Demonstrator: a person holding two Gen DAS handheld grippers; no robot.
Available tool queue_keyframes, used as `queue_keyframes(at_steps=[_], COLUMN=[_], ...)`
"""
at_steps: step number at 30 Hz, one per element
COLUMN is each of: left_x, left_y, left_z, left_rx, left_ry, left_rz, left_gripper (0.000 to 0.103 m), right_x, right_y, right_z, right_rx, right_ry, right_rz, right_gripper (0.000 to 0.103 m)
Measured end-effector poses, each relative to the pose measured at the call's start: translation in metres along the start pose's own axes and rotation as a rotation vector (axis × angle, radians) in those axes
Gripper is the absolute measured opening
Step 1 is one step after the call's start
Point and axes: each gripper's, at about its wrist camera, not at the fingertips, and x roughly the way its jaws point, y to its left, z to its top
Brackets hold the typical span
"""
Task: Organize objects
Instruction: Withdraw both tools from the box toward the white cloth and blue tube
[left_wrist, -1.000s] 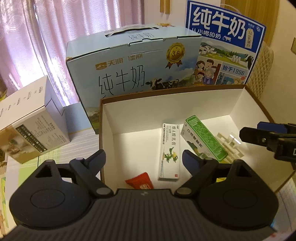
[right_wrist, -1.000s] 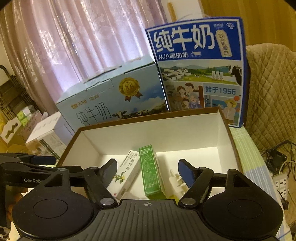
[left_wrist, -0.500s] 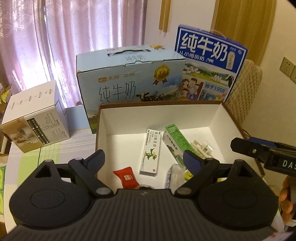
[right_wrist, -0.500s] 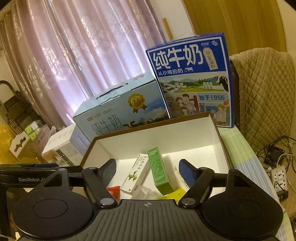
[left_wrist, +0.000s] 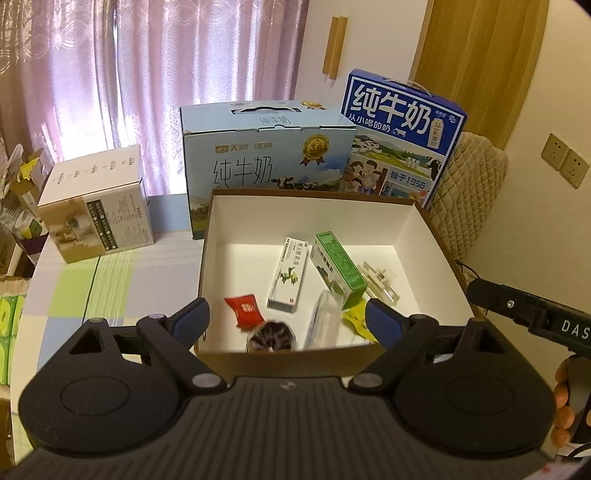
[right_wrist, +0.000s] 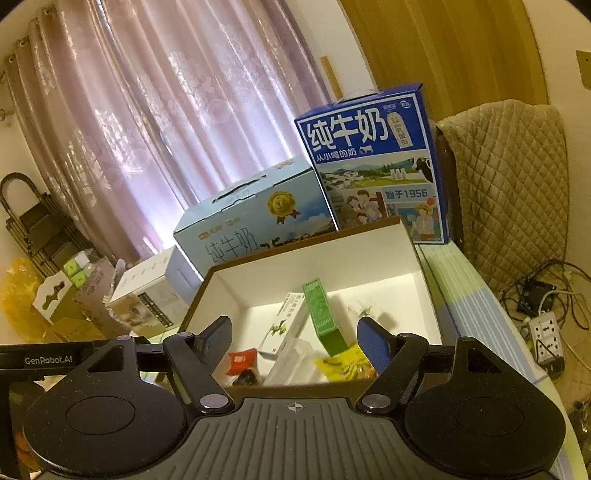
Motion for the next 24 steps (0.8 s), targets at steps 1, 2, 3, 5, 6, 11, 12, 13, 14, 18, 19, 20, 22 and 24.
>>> queue_keyframes(at_steps=[1, 2, 3, 5, 6, 11, 12, 13, 14, 18, 19, 20, 22, 24], left_x=[-0.005, -0.01, -0.014, -0.023, -0.027, -0.043, -0.046, -0.048, -0.05, -0.058, -0.059, -0.06, -0.062, -0.064], left_y=[0.0, 0.0, 0.0, -0.001, -0.001, -0.003, -0.004, -0.005, -0.005, -0.009, -0.009, -0.01, -0.011, -0.012], left_z=[-0.003, -0.008, -0.011, -0.019, -0.022, -0.039, -0.043, -0.046, -0.048, -0.059, -0.062, -0.064, -0.07, -0.074], left_rx=[-0.004, -0.008, -0.009, -0.01, -0.008, 0.0, 0.002, 0.005, 0.006, 0.017, 0.019, 0.021, 0.022, 0.021], left_ry=[-0.002, -0.003, -0.004, -0.003, -0.003, 0.004, 0.006, 0.007, 0.007, 0.013, 0.016, 0.021, 0.03, 0.037], left_rz=[-0.001, -0.002, -0.004, -0.004, -0.005, -0.008, -0.009, -0.011, -0.012, -0.014, -0.016, -0.02, -0.028, -0.034], left_gripper=[0.089, 0.089, 0.089, 0.089, 0.089, 0.089, 0.089, 0.089, 0.089, 0.089, 0.089, 0.089, 0.089, 0.089], right_x=[-0.005, -0.009, -0.014, -0.023, -0.026, -0.043, -0.046, -0.05, -0.052, -0.062, -0.064, -0.066, -0.069, -0.072], right_y=[0.001, 0.002, 0.003, 0.006, 0.007, 0.013, 0.014, 0.016, 0.018, 0.02, 0.02, 0.02, 0.02, 0.019], right_z=[-0.002, -0.004, -0.007, -0.012, -0.014, -0.023, -0.025, -0.027, -0.029, -0.039, -0.042, -0.044, -0.05, -0.056], right_rx=[0.0, 0.0, 0.0, -0.007, -0.008, -0.016, -0.019, -0.025, -0.031, -0.041, -0.04, -0.04, -0.041, -0.041], right_ry=[0.0, 0.0, 0.001, 0.001, 0.001, 0.001, 0.0, -0.001, 0.0, 0.007, 0.01, 0.015, 0.023, 0.036], right_rz=[0.002, 0.003, 0.005, 0.008, 0.008, 0.014, 0.015, 0.016, 0.016, 0.009, 0.009, 0.008, 0.001, -0.006], right_gripper=[0.072, 0.072, 0.072, 0.072, 0.072, 0.072, 0.072, 0.072, 0.072, 0.072, 0.072, 0.072, 0.072, 0.072])
